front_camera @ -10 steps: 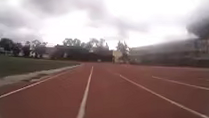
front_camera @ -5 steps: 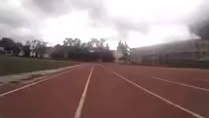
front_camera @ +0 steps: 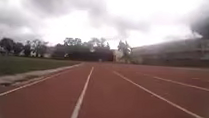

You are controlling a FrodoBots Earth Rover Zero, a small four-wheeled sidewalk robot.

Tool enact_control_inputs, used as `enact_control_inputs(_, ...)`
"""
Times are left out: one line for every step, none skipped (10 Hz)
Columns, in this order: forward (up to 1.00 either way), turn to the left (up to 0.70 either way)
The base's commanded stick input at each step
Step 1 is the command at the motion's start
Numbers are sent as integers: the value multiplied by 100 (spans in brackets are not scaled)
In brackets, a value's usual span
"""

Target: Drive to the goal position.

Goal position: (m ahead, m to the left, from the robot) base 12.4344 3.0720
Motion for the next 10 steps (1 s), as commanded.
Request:
enact_control_inputs(70, 0)
enact_control_inputs(70, 0)
enact_control_inputs(70, 0)
enact_control_inputs(70, 0)
enact_control_inputs(70, 0)
enact_control_inputs(70, 0)
enact_control_inputs(70, 0)
enact_control_inputs(70, 0)
enact_control_inputs(70, 0)
enact_control_inputs(70, 0)
